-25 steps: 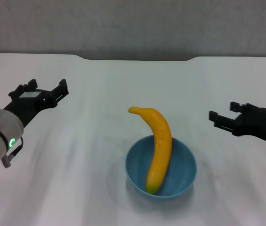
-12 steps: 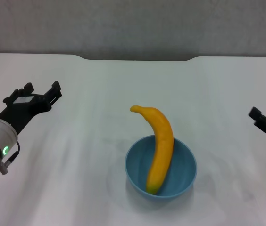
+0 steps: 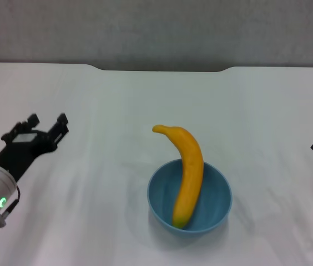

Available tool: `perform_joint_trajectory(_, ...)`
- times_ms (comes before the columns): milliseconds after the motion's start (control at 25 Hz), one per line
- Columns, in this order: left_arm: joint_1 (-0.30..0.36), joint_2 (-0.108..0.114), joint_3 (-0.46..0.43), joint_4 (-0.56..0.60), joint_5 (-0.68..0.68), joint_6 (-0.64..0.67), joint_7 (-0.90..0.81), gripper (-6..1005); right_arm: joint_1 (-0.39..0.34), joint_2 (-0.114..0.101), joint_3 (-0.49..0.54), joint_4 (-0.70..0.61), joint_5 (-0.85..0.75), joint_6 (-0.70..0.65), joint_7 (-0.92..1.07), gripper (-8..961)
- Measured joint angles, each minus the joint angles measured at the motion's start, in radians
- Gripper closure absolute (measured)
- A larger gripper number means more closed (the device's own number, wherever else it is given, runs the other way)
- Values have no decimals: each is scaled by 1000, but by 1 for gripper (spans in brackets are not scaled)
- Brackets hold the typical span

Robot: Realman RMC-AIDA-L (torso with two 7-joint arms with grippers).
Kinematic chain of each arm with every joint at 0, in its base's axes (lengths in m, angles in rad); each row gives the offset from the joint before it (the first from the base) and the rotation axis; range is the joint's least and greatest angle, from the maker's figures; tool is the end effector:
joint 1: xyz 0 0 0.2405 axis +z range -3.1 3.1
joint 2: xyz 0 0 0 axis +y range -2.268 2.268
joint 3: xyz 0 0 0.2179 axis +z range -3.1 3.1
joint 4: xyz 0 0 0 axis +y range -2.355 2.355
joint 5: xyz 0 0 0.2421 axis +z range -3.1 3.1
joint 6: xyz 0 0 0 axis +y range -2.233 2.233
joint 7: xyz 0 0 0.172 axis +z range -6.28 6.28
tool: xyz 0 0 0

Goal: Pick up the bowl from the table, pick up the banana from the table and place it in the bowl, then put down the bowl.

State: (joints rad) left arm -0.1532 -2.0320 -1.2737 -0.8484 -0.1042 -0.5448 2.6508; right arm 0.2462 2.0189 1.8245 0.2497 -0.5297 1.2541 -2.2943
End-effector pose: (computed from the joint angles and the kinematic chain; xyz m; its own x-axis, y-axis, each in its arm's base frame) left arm -0.2689 0.3835 -0.0254 0.5605 0.1923 0.8055 0.8231 -0.2367 -0.5162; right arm 0.3444 0.3173 0.0125 0.4492 -0.1298 -0.8839 -0.8572 -0.3414 -0.3855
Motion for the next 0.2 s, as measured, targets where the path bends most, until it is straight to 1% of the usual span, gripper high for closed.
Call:
perform_joint_trajectory(40, -15, -1, 2, 27, 0, -4, 0, 219, -2, 0, 4, -3, 1, 5, -5, 162)
perform_joint_trajectory(200, -39, -1, 2, 68, -3, -5, 0, 275, -1, -1, -2, -7, 3, 5, -13, 162)
